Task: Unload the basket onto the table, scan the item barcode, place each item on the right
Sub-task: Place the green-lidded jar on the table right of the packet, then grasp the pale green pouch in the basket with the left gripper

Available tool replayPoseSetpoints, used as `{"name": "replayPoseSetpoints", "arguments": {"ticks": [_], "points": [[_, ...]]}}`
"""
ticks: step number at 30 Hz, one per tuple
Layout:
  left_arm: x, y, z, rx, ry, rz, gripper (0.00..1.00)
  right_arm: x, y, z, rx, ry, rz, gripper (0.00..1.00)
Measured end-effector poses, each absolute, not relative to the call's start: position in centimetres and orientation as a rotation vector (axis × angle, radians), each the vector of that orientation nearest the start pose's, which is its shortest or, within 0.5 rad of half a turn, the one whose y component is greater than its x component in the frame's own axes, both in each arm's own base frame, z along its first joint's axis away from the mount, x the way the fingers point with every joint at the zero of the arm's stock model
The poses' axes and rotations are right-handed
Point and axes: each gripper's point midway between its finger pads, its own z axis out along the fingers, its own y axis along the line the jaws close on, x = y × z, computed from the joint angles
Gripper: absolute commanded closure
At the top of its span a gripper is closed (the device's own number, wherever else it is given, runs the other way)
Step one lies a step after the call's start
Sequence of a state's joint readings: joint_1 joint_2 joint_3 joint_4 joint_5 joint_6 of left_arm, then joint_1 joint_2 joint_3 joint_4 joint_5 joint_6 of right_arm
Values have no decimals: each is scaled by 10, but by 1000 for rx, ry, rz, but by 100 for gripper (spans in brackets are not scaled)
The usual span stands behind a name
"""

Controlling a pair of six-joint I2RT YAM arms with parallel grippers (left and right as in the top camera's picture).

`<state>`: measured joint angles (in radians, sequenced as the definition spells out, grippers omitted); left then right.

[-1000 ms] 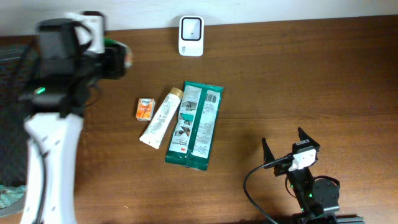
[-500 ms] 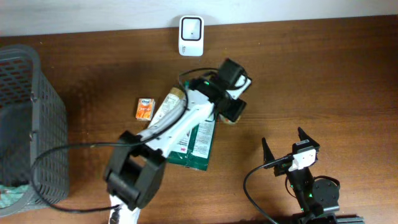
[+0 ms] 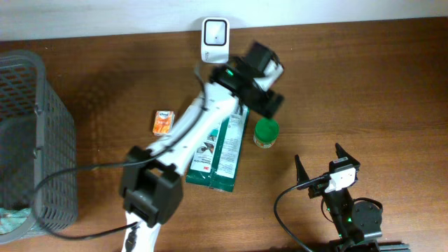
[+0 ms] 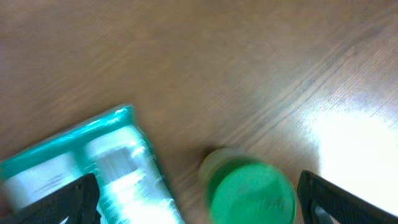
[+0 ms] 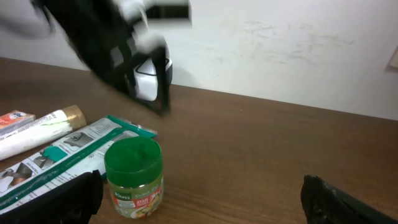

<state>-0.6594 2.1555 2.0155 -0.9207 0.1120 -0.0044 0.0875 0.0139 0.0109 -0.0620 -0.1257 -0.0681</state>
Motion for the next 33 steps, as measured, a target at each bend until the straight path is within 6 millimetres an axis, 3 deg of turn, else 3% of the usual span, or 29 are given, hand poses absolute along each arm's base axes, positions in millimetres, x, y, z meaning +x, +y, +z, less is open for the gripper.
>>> {"name": "replayPoseSetpoints", "arguments": {"ticks": [1,2,4,5,6,7,8,10,11,13,14,15,17,18,19,20,24,27,33], "points": [[424,-328,173,843,2505,-363,1,242,43,161,-223,1621,118,2],[441,-299,222,752,2449,-346,1,242,43,161,-223,1621,118,2],[445,-233,287,619,2416,-261,1,242,43,161,-223,1621,118,2],[446,-173,329,452,2383,-148,0,242,43,161,-223,1621,118,2],[446,-121,346,291,2387,-65,1,242,43,161,-223,1621,118,2],[444,-83,358,164,2376,-8,1,242,43,161,-223,1621,117,2],[431,-2,376,-110,2356,99,1,242,43,161,-223,1621,118,2],[402,91,391,-455,2301,202,1,242,43,161,-223,1621,117,2],[380,150,391,-689,2251,265,1,242,43,161,-223,1621,117,2],[346,214,373,-978,2210,328,1,242,43,161,-224,1621,118,2],[338,229,363,-1055,2208,336,1,242,43,161,-223,1621,118,2],[312,257,328,-1238,2235,358,1,242,43,161,-223,1621,118,2],[299,275,292,-1353,2258,377,1,242,43,161,-223,1621,118,2],[290,283,247,-1433,2318,384,1,242,43,161,-223,1621,117,2],[291,287,224,-1457,2325,383,1,242,43,161,-223,1621,118,2],[283,288,191,-1499,2363,385,1,242,43,161,-223,1621,117,1],[261,277,106,-1565,2455,404,2,242,43,161,-223,1621,118,2],[237,275,81,-1605,2495,503,10,242,43,161,-223,1621,118,2],[185,287,57,-1764,2479,609,16,242,43,161,-223,1621,118,2]]}}
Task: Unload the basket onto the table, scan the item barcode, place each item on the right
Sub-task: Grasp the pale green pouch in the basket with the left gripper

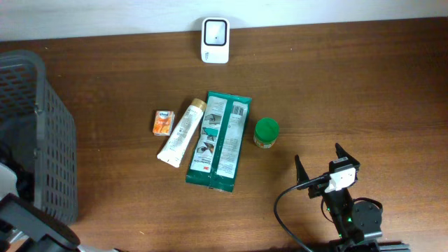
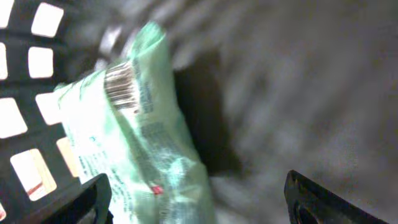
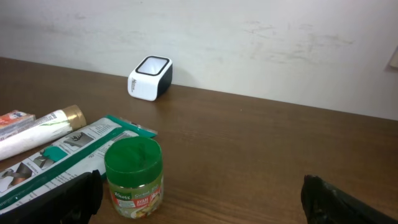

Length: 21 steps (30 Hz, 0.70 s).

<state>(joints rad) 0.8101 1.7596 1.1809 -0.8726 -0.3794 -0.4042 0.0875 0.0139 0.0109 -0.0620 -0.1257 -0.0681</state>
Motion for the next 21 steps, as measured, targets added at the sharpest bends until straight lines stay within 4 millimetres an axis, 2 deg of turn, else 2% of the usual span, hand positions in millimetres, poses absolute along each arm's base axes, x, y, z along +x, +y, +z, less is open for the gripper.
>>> {"name": "replayPoseSetpoints", "arguments": {"ticks": [1,4,5,6,8,9,15,16,17,19,20,21], "points": [[180,287,54,-1780,2480,608,16,242,43,161,-223,1621,118,2],[177,287,52,-1787,2478,609,27,242,43,161,-223,1621,118,2],[179,289,52,-1784,2468,610,37,242,43,161,-223,1621,118,2],[179,289,51,-1783,2463,611,56,242,43,161,-223,1621,118,2],[174,286,46,-1789,2480,614,78,242,43,161,-223,1621,118,1],[173,286,45,-1787,2483,620,100,242,43,161,-223,1621,117,2],[176,288,52,-1787,2491,612,100,242,43,161,-223,1621,118,2],[186,297,67,-1774,2463,608,100,242,43,161,-223,1621,118,2],[206,310,93,-1726,2411,602,100,242,43,161,-223,1621,118,2],[227,317,124,-1665,2377,588,100,242,43,161,-223,1621,118,2],[249,321,146,-1600,2333,582,100,242,43,161,-223,1621,118,2],[264,317,157,-1547,2323,574,100,242,43,161,-223,1621,118,2]]}}
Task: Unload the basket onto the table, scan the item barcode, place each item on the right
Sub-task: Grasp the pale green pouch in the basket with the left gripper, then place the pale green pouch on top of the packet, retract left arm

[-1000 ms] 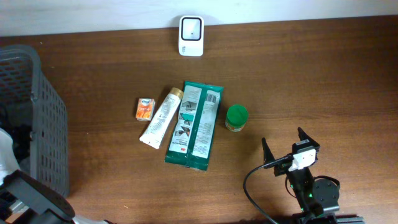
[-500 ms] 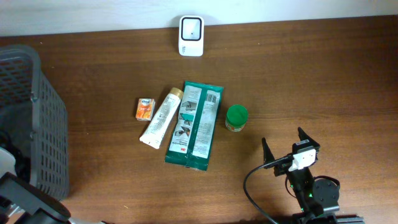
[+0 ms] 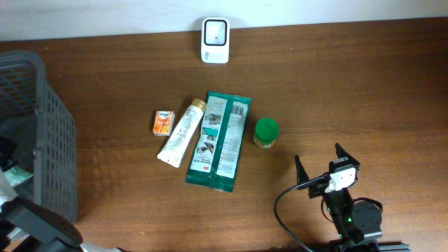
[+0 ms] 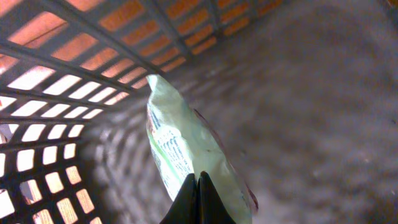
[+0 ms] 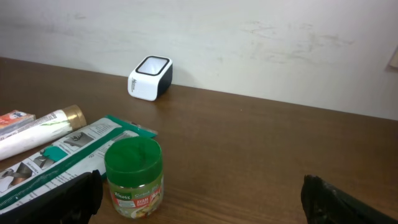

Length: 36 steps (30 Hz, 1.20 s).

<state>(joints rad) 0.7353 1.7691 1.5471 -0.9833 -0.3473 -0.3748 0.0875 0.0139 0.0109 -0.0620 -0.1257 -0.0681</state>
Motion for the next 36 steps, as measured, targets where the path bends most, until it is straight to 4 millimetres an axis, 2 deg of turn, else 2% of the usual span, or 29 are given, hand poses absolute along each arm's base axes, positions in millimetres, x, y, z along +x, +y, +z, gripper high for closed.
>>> {"name": "replayPoseSetpoints", "arguments": {"ticks": [2,7,10,11,12,13,14,17,18,19,21,24,26,28,29,30,31,32,33,36], "points": [[270,311,156,-1520,2342,563,100,242,43,161,-223,1621,117,2],[271,310,157,-1486,2367,566,100,242,43,161,-223,1621,118,2],[274,311,165,-1461,2356,558,100,242,43,161,-223,1621,118,1],[275,311,168,-1459,2348,558,95,242,43,161,-223,1621,118,2],[275,311,168,-1457,2346,556,76,242,43,161,-223,1621,118,2],[275,311,166,-1453,2351,557,35,242,43,161,-223,1621,118,2],[273,310,155,-1458,2380,556,28,242,43,161,-223,1621,118,2],[278,306,100,-1488,2514,491,25,242,43,161,-223,1621,117,2],[283,303,85,-1492,2543,445,23,242,43,161,-223,1621,117,2],[293,302,77,-1425,2570,390,22,242,43,161,-222,1621,118,2],[316,296,75,-1212,2630,331,23,242,43,161,-223,1621,118,2],[342,285,77,-982,2676,321,26,242,43,161,-223,1621,118,2],[345,285,76,-943,2684,323,31,242,43,161,-223,1621,118,2],[341,282,64,-918,2720,316,36,242,43,161,-223,1621,118,2],[336,279,49,-916,2763,303,41,242,43,161,-223,1621,118,2],[333,277,37,-916,2796,299,57,242,43,161,-223,1621,118,2],[333,279,34,-909,2802,310,80,242,43,161,-223,1621,118,1],[332,279,35,-908,2804,317,92,242,43,161,-223,1621,118,2],[332,280,35,-908,2805,321,100,242,43,161,-223,1621,118,2],[332,280,36,-898,2809,327,100,242,43,161,-223,1621,118,2]]}}
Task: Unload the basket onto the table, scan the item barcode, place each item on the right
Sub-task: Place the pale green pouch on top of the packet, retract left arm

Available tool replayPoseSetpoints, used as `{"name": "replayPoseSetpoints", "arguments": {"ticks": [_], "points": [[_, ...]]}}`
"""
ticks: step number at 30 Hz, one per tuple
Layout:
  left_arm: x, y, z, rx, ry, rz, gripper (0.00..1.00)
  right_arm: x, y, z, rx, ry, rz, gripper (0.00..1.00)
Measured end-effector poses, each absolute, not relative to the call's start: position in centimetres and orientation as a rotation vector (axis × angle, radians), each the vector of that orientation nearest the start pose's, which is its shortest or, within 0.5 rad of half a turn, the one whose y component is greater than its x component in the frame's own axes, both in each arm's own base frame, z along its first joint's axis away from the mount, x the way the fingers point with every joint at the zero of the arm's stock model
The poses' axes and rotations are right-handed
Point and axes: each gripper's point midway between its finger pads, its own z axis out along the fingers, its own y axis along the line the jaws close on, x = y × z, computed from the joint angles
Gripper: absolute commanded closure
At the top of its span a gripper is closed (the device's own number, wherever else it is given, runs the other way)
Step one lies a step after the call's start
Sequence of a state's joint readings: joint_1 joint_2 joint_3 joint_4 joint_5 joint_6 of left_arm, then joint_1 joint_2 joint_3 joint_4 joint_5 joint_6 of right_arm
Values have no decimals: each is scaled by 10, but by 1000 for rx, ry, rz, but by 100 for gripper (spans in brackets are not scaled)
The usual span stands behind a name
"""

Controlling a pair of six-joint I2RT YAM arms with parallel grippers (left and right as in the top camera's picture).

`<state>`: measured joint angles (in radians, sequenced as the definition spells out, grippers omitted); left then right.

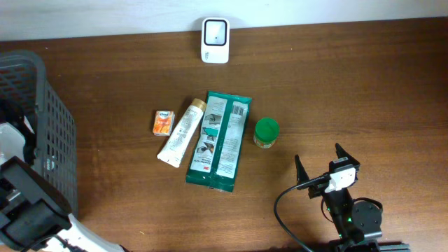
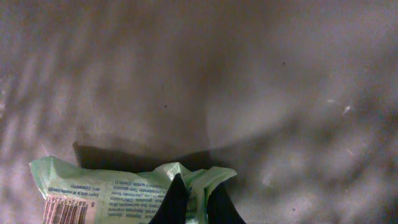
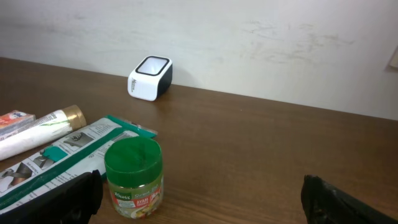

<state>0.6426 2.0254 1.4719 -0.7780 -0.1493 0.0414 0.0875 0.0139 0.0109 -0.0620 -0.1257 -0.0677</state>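
A pale green packet (image 2: 118, 196) with a barcode at its left end shows low in the left wrist view, above the grey basket floor. My left gripper (image 2: 194, 202) is shut on the packet's crumpled right edge. Overhead, the left arm (image 1: 14, 143) reaches into the grey basket (image 1: 52, 140); the packet is hidden there. The white scanner (image 1: 215, 31) stands at the table's far edge, also seen as the scanner (image 3: 150, 78) from the right wrist. My right gripper (image 1: 323, 171) rests open at the front right, holding nothing.
In the middle of the table lie an orange box (image 1: 163, 122), a white tube (image 1: 180, 131) and a long green box (image 1: 220, 140). Beside them stands a green-lidded jar (image 1: 266, 133), which is just ahead of the right gripper's left finger.
The left arm has shifted toward the far side of the basket. The packet, still pinched, now shows its barcode end at the left over the basket floor. The right arm is unchanged.
The left gripper was open over the table beside the green jar, near the scanner. Then it was open inside the basket over the pale green packet. Then it was shut on the packet, and it still holds it in the basket now.
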Motion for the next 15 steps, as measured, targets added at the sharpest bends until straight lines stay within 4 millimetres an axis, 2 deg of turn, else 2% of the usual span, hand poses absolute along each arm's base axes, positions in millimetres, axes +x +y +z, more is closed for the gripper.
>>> {"name": "replayPoseSetpoints", "arguments": {"ticks": [3,5,6,8,9,10,11,12,13,14,15], "points": [[328,276,46,-905,2848,300,100,242,43,161,-223,1621,118,2],[347,289,79,-888,2774,320,100,242,43,161,-223,1621,118,2],[359,297,111,-874,2712,338,100,242,43,160,-223,1622,118,2],[376,308,190,-829,2526,396,100,242,43,161,-223,1621,118,2],[378,306,233,-797,2427,410,100,242,43,161,-223,1621,118,2],[380,299,261,-766,2363,396,100,242,43,161,-223,1621,118,2],[374,281,317,-704,2244,398,100,242,43,161,-223,1621,118,2],[372,248,356,-611,2174,349,100,242,43,161,-223,1621,118,2],[372,219,375,-536,2148,308,100,242,43,161,-223,1621,118,2],[376,182,389,-440,2136,250,100,242,43,161,-223,1621,117,2],[381,142,394,-336,2150,186,100,242,43,161,-224,1621,118,2]]}}
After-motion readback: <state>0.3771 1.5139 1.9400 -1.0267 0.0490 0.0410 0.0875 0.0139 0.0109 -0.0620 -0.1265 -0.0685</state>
